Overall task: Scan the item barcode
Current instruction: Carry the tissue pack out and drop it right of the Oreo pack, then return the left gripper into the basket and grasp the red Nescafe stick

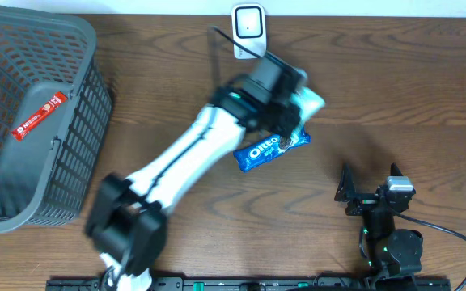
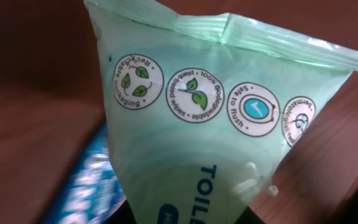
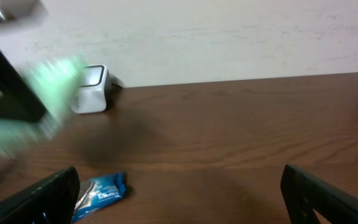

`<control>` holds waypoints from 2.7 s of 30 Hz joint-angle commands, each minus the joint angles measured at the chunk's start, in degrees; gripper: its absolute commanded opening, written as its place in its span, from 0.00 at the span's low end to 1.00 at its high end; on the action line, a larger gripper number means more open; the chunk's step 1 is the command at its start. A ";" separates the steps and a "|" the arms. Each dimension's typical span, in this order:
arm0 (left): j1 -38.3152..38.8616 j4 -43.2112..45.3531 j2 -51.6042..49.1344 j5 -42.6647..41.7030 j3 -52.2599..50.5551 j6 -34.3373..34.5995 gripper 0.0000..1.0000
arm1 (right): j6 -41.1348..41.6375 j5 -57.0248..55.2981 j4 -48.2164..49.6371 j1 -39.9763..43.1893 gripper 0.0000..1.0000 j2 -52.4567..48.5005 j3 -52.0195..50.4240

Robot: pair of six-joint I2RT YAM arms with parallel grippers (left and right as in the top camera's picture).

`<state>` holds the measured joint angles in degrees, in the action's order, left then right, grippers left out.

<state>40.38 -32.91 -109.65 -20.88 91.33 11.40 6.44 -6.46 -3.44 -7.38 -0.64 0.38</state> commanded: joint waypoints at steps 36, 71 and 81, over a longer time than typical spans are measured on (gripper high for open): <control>-1.11 -8.92 7.98 15.76 5.51 0.04 0.98 | -0.76 -0.70 -0.20 -0.55 0.99 0.15 -0.07; -68.32 -16.46 -0.31 26.14 4.55 46.05 0.99 | -0.76 -0.70 -0.20 -0.55 0.99 0.15 -0.07; -68.32 -10.71 -7.48 34.51 4.52 53.20 0.98 | -0.76 -0.72 -0.20 -0.55 0.99 0.15 -0.07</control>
<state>-27.75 -44.31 -116.03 8.95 95.98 60.49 6.44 -6.46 -3.44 -7.38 -0.64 0.38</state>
